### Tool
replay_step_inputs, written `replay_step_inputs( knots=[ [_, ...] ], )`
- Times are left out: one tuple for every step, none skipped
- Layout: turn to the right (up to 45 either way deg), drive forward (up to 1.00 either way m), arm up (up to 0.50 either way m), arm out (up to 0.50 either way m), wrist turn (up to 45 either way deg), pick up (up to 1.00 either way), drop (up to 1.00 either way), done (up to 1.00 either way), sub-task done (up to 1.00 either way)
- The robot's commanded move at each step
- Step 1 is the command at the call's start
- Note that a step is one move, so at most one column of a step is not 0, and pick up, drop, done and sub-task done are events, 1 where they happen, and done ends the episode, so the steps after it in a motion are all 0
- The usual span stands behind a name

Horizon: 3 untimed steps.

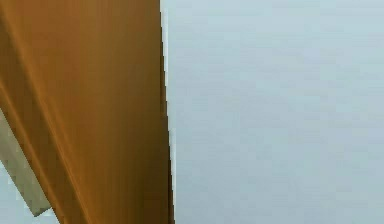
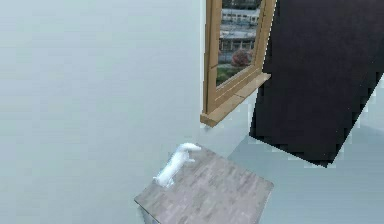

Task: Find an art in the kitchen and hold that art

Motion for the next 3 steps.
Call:
replay_step_inputs(
  knots=[
    [0.0,0.0,0.32,0.0,0.0,0.0,0.0,0.0,0.0],
    [0.0,0.0,0.0,0.32,0.0,0.0,0.0,0.0,0.0],
    [0.0,0.0,0.0,0.0,45.0,0.0,0.0,0.0,0.0]
  ],
)
